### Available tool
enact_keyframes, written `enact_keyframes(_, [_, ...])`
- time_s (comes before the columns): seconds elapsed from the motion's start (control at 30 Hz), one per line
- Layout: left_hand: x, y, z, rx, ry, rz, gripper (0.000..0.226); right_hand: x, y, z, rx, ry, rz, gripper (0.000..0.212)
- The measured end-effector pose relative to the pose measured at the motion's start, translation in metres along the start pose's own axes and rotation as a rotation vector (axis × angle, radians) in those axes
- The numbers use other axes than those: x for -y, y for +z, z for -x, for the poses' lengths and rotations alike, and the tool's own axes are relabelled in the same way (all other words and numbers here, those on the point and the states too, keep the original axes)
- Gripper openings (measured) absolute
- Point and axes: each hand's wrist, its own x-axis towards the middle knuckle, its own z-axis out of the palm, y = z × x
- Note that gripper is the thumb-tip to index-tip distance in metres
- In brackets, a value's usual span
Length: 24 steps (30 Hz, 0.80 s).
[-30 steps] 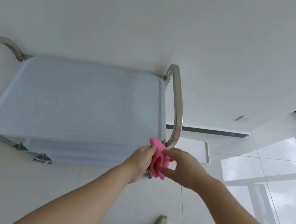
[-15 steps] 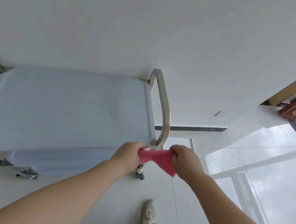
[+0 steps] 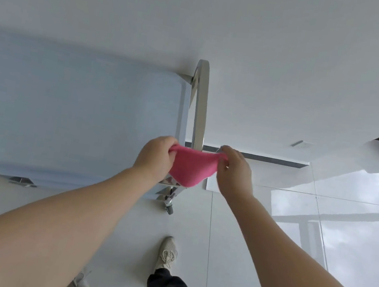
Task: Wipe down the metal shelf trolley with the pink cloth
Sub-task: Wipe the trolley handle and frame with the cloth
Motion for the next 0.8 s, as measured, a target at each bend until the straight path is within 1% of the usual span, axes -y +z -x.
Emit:
enact_keyframes(0.1, [0.001, 0.007, 0.004, 0.022, -0.022, 0.084, 0.015, 0.007, 0.033, 0.025, 0.06, 0.045, -0.276, 0.047])
enact_keyframes(0.13, [0.002, 0.007, 0.006, 0.039, -0.024, 0.114, 0.019, 0.01, 0.045, 0.035, 0.072, 0.087, -0.315, 0.044])
enact_keyframes(0.2, [0.003, 0.005, 0.011, 0.084, -0.04, 0.156, 0.034, 0.017, 0.066, 0.046, 0.097, 0.16, -0.344, 0.026])
enact_keyframes(0.23, [0.005, 0.002, 0.015, 0.099, -0.047, 0.157, 0.041, 0.021, 0.074, 0.046, 0.084, 0.2, -0.361, 0.02])
enact_keyframes(0.27, [0.007, -0.003, 0.02, 0.105, -0.052, 0.15, 0.045, 0.025, 0.079, 0.044, 0.06, 0.24, -0.372, 0.018])
enact_keyframes(0.33, [0.014, -0.017, 0.037, 0.126, -0.056, 0.133, 0.043, 0.032, 0.083, 0.039, 0.019, 0.297, -0.37, 0.024])
enact_keyframes(0.47, [0.036, -0.062, 0.071, 0.219, 0.033, 0.044, 0.034, 0.045, 0.083, 0.033, -0.054, 0.314, -0.412, 0.037])
enact_keyframes(0.53, [0.05, -0.09, 0.078, 0.238, 0.094, -0.033, 0.033, 0.052, 0.082, 0.031, -0.092, 0.342, -0.402, 0.041])
enact_keyframes(0.6, [0.063, -0.115, 0.078, 0.24, 0.138, -0.093, 0.033, 0.058, 0.081, 0.03, -0.125, 0.342, -0.352, 0.037])
enact_keyframes(0.7, [0.074, -0.14, 0.073, 0.225, 0.151, -0.139, 0.032, 0.069, 0.077, 0.018, -0.163, 0.305, -0.24, 0.039])
enact_keyframes(0.8, [0.075, -0.149, 0.061, 0.226, 0.165, -0.142, 0.032, 0.079, 0.071, 0.0, -0.146, 0.322, -0.085, 0.038])
